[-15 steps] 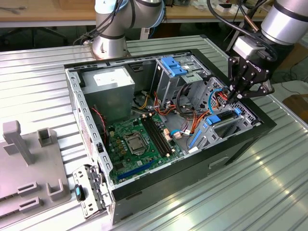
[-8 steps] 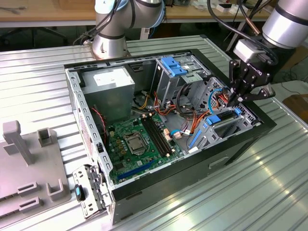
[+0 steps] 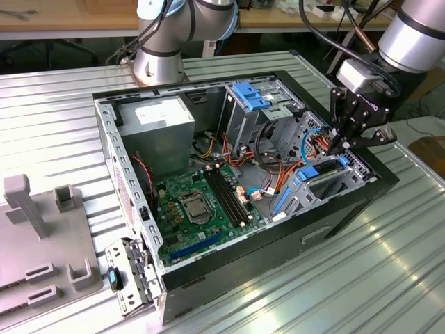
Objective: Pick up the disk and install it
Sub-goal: 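Insert the first disk wire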
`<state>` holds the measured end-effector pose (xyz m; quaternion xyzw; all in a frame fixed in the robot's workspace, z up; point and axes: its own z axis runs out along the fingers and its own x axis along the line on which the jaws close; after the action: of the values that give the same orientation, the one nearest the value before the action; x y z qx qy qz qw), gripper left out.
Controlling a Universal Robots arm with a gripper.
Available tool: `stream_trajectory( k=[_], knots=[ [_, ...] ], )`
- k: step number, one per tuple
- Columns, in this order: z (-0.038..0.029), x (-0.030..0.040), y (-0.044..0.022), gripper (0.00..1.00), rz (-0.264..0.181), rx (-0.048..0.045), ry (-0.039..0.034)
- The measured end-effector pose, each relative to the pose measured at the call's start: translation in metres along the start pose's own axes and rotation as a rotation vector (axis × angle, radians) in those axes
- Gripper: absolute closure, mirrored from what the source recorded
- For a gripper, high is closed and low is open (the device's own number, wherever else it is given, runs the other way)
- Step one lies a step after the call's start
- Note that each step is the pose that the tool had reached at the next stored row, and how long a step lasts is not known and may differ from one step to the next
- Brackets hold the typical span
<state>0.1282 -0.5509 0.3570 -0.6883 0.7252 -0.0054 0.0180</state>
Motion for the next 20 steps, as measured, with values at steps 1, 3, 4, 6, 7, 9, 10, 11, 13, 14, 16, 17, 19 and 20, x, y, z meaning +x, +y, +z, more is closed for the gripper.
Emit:
stream_trajectory(
  k=[1,3,4,6,7,9,10,11,13,14,16,17,19,20],
  knots=[
    [0.0008,0.0087,-0.0003,0.83,0.000,-0.0002,-0.0044],
    [0.0075,0.0108,0.0032,0.83,0.007,0.0034,-0.0145],
    [0.0099,0.0108,0.0031,0.83,0.008,0.0034,-0.0146],
    [0.0101,0.0108,0.0031,0.83,0.008,0.0035,-0.0145],
    [0.0102,0.0108,0.0031,0.83,0.008,0.0035,-0.0144],
    [0.0106,0.0108,0.0031,0.83,0.008,0.0035,-0.0145],
    [0.0107,0.0108,0.0031,0.83,0.008,0.0035,-0.0145],
    [0.0107,0.0108,0.0031,0.83,0.008,0.0035,-0.0145],
    [0.0108,0.0108,0.0031,0.83,0.008,0.0034,-0.0151],
    [0.0107,0.0108,0.0031,0.83,0.008,0.0034,-0.0153],
    [0.0099,0.0109,0.0031,0.83,0.008,0.0033,-0.0163],
    [0.0085,0.0108,0.0030,0.83,0.008,0.0033,-0.0167],
    [0.0080,0.0108,0.0030,0.83,0.008,0.0033,-0.0172],
    [0.0079,0.0107,0.0030,0.83,0.008,0.0033,-0.0172]
  ],
)
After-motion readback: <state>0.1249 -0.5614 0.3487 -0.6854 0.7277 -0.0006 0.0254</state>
